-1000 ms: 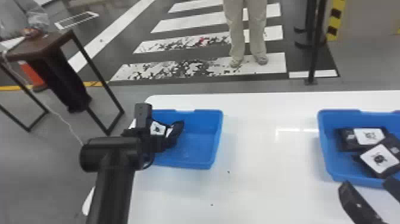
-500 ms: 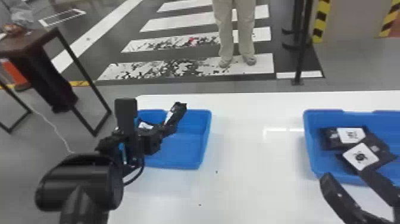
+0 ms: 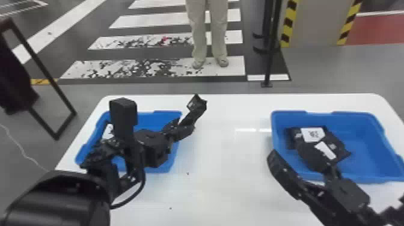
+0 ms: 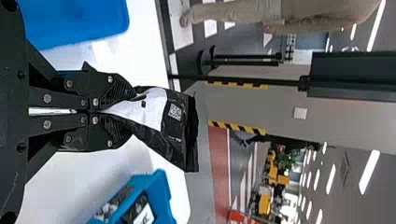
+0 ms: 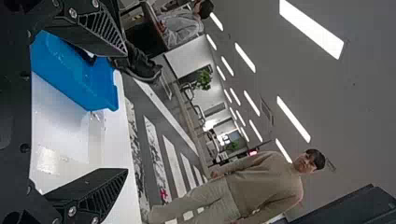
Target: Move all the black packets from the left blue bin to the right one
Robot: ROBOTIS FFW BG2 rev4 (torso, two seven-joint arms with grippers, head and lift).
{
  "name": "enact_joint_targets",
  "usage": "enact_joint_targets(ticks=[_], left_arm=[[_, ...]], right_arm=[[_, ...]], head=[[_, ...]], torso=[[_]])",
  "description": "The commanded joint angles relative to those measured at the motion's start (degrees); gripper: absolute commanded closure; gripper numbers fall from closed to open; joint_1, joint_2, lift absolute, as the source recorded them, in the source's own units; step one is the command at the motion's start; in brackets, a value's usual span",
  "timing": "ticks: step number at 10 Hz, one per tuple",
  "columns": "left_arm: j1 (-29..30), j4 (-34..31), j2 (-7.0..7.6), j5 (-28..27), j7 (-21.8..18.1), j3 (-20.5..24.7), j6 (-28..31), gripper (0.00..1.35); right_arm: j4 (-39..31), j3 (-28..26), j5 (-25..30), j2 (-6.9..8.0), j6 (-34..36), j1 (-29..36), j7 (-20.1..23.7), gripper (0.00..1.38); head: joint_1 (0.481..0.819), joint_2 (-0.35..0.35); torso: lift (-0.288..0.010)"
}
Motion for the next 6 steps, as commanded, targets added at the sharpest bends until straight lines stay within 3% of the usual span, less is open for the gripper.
enact_joint_targets(ticks=[1, 6], left_arm=[[-0.24, -0.26, -0.06, 1.27, -0.12, -3.77, -0.18, 1.19], [-2.35, -0.11, 0.47, 4.92, -0.21, -11.99, 0.24, 1.19]], right_arm=[[1.28, 2.12, -2.39, -0.68, 0.64, -2.58, -0.07, 0.14], [5.35, 3.83, -6.39, -2.0, 1.21, -9.33, -1.65, 0.15]], head=[[0.695, 0.115], [0.695, 0.015]], torso=[[-0.14], [-0.14]])
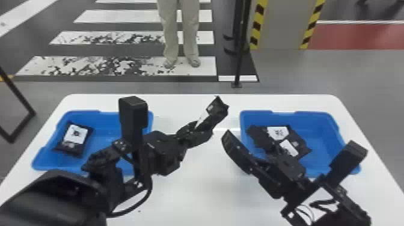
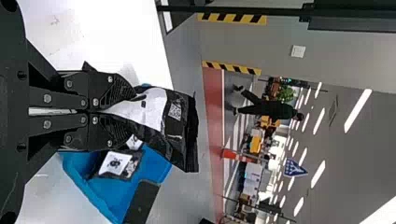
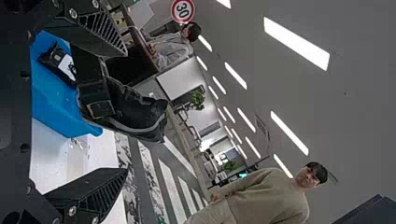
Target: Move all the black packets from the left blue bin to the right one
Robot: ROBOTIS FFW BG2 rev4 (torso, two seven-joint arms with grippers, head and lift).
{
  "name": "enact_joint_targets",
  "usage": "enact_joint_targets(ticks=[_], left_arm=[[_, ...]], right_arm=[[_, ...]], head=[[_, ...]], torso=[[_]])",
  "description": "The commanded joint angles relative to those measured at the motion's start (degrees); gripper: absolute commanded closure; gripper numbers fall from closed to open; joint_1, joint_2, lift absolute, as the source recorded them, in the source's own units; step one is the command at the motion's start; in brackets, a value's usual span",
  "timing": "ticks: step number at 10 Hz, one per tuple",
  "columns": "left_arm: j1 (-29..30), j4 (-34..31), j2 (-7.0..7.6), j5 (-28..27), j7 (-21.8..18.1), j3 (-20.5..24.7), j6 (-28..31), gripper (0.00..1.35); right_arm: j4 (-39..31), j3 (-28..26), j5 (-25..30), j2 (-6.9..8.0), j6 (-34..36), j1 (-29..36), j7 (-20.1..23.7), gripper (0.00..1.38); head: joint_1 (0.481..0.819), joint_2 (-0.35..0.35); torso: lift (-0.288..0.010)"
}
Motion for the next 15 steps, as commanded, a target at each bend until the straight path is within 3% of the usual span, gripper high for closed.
enact_joint_targets(ticks=[1, 4, 6, 8, 10, 11, 12, 13, 14, 15], left_arm=[[-0.39, 0.15, 0.23, 1.1, 0.0, -2.17, 0.35, 1.19], [-1.51, 1.83, 0.58, 3.27, -0.09, -6.17, 0.78, 1.19], [-1.79, 1.98, 0.58, 3.5, -0.18, -6.51, 0.5, 1.19], [-1.79, 1.98, 0.58, 3.73, -0.18, -6.4, 0.21, 1.19], [-1.51, 1.98, 0.58, 4.18, -0.26, -6.17, -1.33, 1.18], [-0.95, 1.98, 0.41, 4.98, 0.09, -5.6, -3.02, 1.06], [0.6, 1.98, 0.14, 5.9, 0.26, -3.88, -2.74, 0.54], [2.14, 1.41, -0.03, 6.81, 0.26, -2.05, -2.88, 0.16], [4.68, -0.42, -0.47, 7.16, 0.17, 0.69, -2.88, 0.08], [8.33, -3.79, -1.18, 7.27, 0.17, 4.34, -2.04, 0.14]], right_arm=[[0.66, 0.23, -0.64, -0.38, 0.06, -1.88, -0.43, 0.15], [1.65, 2.06, -1.78, -0.91, 0.2, -4.7, -1.75, 0.18], [2.35, 1.72, -2.7, -0.56, 1.04, -5.12, -2.72, 1.12], [2.07, 1.61, -2.47, -0.47, 1.46, -4.98, -3.07, 1.28], [1.93, 1.61, -2.47, -0.3, 1.32, -4.84, -3.25, 1.28], [1.93, 1.38, -2.47, -0.21, 1.04, -4.84, -3.16, 1.28], [2.07, 0.46, -2.47, 0.06, 0.48, -4.84, -3.25, 1.28], [2.35, -1.02, -2.35, 0.32, 0.48, -4.84, -3.25, 1.28], [2.91, -2.85, -2.12, 0.5, 0.48, -5.12, -3.25, 1.28], [4.18, -5.14, -1.78, 0.58, 0.48, -6.24, -3.25, 1.28]], head=[[0.695, -0.005], [0.695, -0.055], [0.695, -0.071], [0.695, -0.077], [0.695, -0.079], [0.695, -0.079], [0.695, -0.078], [0.695, -0.077], [0.695, -0.076], [0.695, -0.075]], torso=[[-0.14], [-0.14], [-0.14], [-0.14], [-0.14], [-0.14], [-0.14], [-0.14], [-0.14], [-0.14]])
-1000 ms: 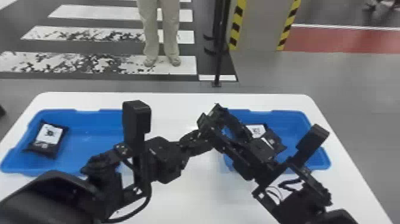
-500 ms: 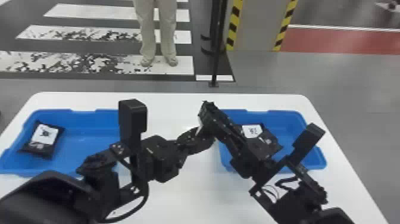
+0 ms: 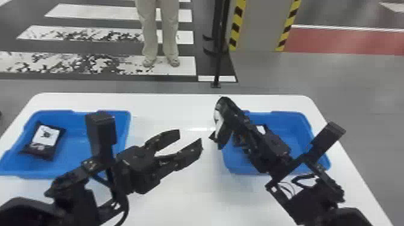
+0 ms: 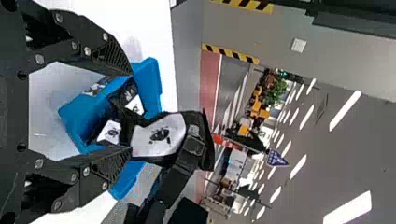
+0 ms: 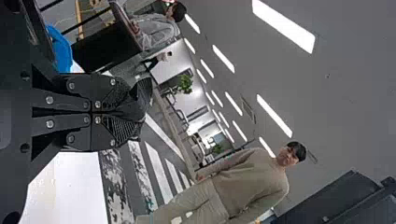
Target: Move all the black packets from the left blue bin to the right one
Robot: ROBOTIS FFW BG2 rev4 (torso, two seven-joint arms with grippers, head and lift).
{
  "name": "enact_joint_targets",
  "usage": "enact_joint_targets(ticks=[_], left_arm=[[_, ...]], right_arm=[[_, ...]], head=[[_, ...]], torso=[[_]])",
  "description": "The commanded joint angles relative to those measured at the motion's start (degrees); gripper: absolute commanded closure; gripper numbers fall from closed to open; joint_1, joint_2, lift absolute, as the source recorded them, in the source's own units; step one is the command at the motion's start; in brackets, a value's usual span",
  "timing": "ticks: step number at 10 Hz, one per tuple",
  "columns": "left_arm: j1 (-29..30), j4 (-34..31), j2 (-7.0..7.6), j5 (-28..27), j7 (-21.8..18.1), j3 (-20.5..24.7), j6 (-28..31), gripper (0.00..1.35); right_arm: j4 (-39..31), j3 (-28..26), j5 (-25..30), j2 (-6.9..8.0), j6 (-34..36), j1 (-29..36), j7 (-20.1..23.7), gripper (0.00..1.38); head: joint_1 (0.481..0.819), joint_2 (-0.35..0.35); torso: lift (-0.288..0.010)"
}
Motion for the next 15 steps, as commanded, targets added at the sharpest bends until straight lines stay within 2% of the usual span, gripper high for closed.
enact_joint_targets(ticks=[1, 3, 5, 6, 8, 9, 10, 12, 14, 15], left_arm=[[4.98, -4.41, -0.94, 0.31, 0.0, 4.7, 0.72, 0.16], [8.36, -7.92, -2.17, 0.42, 0.0, 9.04, 0.72, 0.16], [9.9, -9.33, -2.61, 0.31, 0.0, 11.67, 0.58, 0.16], [10.61, -9.61, -2.96, 0.42, 0.0, 13.04, 0.58, 0.16], [11.31, -9.75, -3.57, 0.2, 0.0, 16.12, 0.01, 0.16], [11.17, -9.75, -3.57, -0.38, 0.0, 17.27, -0.13, 0.16], [11.03, -9.89, -3.57, -1.18, 0.0, 18.75, -0.13, 0.16], [9.9, -9.89, -3.92, -4.6, 0.18, 22.52, 1.0, 0.16], [8.36, -9.19, -4.19, -9.97, 0.53, 27.09, 4.23, 0.16], [7.23, -8.06, -4.19, -11.34, 0.97, 28.24, 4.94, 0.16]], right_arm=[[2.93, -3.35, 1.02, 0.04, 0.0, -2.15, 0.0, 1.28], [8.84, -8.6, 6.28, -0.4, 0.43, -6.37, 0.0, 1.28], [17.7, -13.29, 13.13, -1.19, 1.55, -11.29, 0.0, 1.28], [21.64, -14.31, 14.5, -1.72, 2.82, -13.26, 0.0, 1.07], [21.78, -14.66, 17.59, -2.34, 2.82, -12.42, -0.26, 0.48], [18.97, -14.54, 18.73, -2.07, 2.39, -10.03, -0.7, 0.3], [14.75, -14.54, 20.9, -1.46, 1.97, -6.37, -1.14, 0.2], [3.92, -14.54, 23.65, 1.0, -1.4, 4.46, -2.46, 0.17], [-5.78, -13.86, 24.33, 3.9, -4.78, 15.15, -3.16, 0.17], [-9.16, -13.06, 23.53, 4.34, -5.62, 18.94, -3.34, 0.17]], head=[[0.695, -0.071], [0.695, -0.073], [0.695, -0.109], [0.695, -0.135], [0.695, -0.157], [0.695, -0.151], [0.695, -0.138], [0.695, -0.109], [0.695, -0.027], [0.695, 0.027]], torso=[[-0.14], [-0.14], [-0.14], [-0.14], [-0.14], [-0.14], [-0.14], [-0.14], [-0.14], [-0.14]])
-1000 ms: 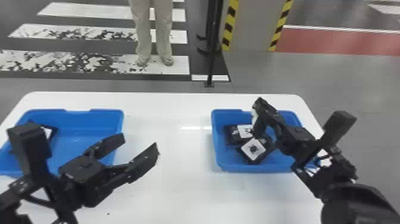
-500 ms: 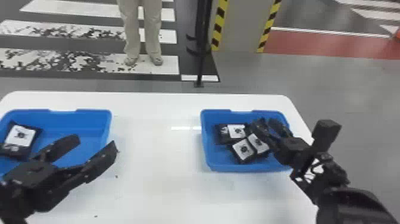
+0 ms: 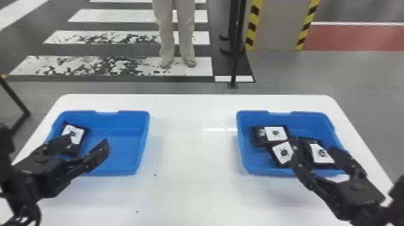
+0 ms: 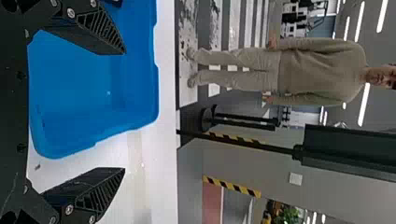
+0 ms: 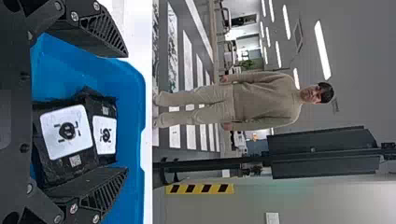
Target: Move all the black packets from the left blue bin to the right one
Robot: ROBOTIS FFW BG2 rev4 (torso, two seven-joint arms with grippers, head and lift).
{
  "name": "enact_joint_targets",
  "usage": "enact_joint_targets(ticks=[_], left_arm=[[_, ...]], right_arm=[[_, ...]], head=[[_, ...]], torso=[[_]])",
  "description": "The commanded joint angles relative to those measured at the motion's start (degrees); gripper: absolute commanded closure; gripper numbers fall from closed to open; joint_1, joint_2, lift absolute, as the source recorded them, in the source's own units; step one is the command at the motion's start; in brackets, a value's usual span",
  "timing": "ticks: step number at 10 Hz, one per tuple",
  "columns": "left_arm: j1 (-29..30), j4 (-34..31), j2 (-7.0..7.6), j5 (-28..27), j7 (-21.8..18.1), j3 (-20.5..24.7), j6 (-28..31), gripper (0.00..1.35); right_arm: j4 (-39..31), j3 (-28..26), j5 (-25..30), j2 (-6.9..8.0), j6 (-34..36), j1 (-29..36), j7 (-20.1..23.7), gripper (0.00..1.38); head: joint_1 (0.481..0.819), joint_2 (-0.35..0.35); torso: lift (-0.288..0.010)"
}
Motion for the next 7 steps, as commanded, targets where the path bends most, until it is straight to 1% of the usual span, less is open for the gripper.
enact_joint_targets(ticks=[1, 2, 3, 4, 5, 6, 7], left_arm=[[-2.42, 2.53, 0.09, -2.75, 0.53, 1.62, 1.55, 0.16], [-4.25, 4.22, 0.44, -4.81, 1.41, 1.96, 3.52, 0.16], [-7.06, 7.17, 0.88, -6.52, 2.64, 1.85, 5.35, 0.16], [-11.42, 12.37, 1.49, -8.24, 2.81, 1.39, 6.33, 0.16], [-16.62, 18.0, 2.63, -9.38, 3.17, -0.1, 8.3, 0.16], [-21.26, 22.36, 3.42, -10.41, 3.87, -1.58, 9.28, 0.16], [-24.92, 26.15, 3.69, -12.58, 4.4, -2.04, 10.13, 0.16]], right_arm=[[-4.7, 1.37, -2.01, 0.38, -1.11, 5.5, -0.02, 0.17], [-6.25, 2.4, -3.38, 0.38, -1.11, 7.75, 0.07, 0.17], [-6.53, 3.32, -4.52, 0.38, -1.11, 9.01, 0.07, 0.17], [-6.67, 3.77, -5.2, 0.38, -1.11, 9.29, 0.07, 0.17], [-6.53, 4.12, -5.43, 0.29, -1.11, 9.29, 0.07, 0.17], [-6.25, 4.35, -5.89, 0.02, -1.11, 9.43, 0.07, 0.17], [-5.97, 5.03, -6.35, -0.24, -0.97, 9.29, 0.16, 0.17]], head=[[0.695, 0.082], [0.695, 0.111], [0.695, 0.166], [0.695, 0.212], [0.695, 0.228], [0.695, 0.244], [0.695, 0.248]], torso=[[-0.14], [-0.14], [-0.14], [-0.14], [-0.14], [-0.14], [-0.14]])
